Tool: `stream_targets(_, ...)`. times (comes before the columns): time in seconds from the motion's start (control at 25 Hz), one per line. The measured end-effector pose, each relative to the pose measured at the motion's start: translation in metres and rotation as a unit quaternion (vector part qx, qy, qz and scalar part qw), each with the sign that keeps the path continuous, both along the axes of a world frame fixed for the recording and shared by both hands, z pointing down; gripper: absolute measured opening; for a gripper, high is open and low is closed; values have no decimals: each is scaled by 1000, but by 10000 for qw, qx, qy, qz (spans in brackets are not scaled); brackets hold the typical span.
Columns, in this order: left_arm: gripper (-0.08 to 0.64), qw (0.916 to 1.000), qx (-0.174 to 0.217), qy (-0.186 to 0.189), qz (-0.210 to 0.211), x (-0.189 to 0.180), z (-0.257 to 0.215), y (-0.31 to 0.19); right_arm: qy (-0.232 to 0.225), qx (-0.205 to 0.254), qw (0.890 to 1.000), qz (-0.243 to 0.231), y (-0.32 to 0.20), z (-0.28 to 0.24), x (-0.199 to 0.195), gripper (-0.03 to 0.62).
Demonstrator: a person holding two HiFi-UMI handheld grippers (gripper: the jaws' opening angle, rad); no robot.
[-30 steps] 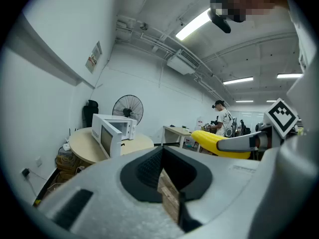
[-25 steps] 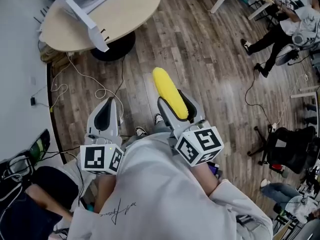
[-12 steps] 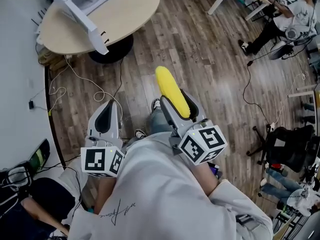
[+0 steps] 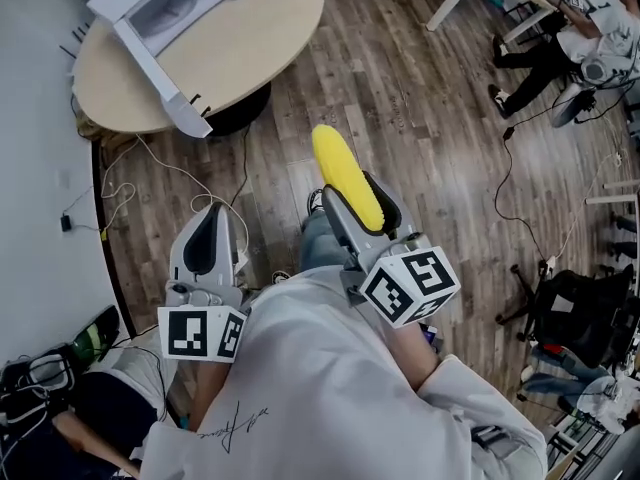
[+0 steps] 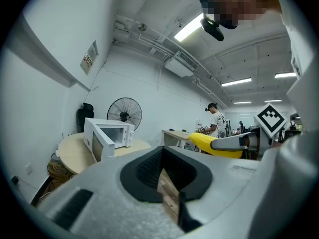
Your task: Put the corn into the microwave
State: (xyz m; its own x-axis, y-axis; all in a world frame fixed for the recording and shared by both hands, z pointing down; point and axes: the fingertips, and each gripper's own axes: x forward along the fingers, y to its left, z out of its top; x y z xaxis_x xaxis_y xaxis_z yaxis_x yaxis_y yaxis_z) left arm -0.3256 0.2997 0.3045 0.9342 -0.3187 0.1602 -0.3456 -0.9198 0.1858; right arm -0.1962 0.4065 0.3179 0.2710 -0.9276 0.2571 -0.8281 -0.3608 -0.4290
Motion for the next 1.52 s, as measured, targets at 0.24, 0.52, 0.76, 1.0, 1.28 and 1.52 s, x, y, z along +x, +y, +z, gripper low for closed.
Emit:
stream_targets(0.24,-9,10000,24,-33,-40,71,0,-37,-21,8,9996,-273,-41,1,72,262)
stream_targets(0.52,-9,9997,-22,4,-233,152,-1,-72,-21,66,9986,-515,-73,-3,156,262)
stream_targets(0.76,-9,9995,86,-13,-317,211,0,-91,-186,172,9972,-707,-96,2,210,262)
stream_targets(1.0,-9,9980,191,-56,-594,249,-2,-114,-352,241,9935,-1059,-126,7,244,262)
stream_targets(1.28,-9,9934,21,-124,-1139,256,10,-141,-339,169,9874,-1534,-166,12,259,262)
stream_targets(1.52,-9,9902,-85,-102,-1389,268,21,-164,-354,168,9788,-2010,-198,16,264,262)
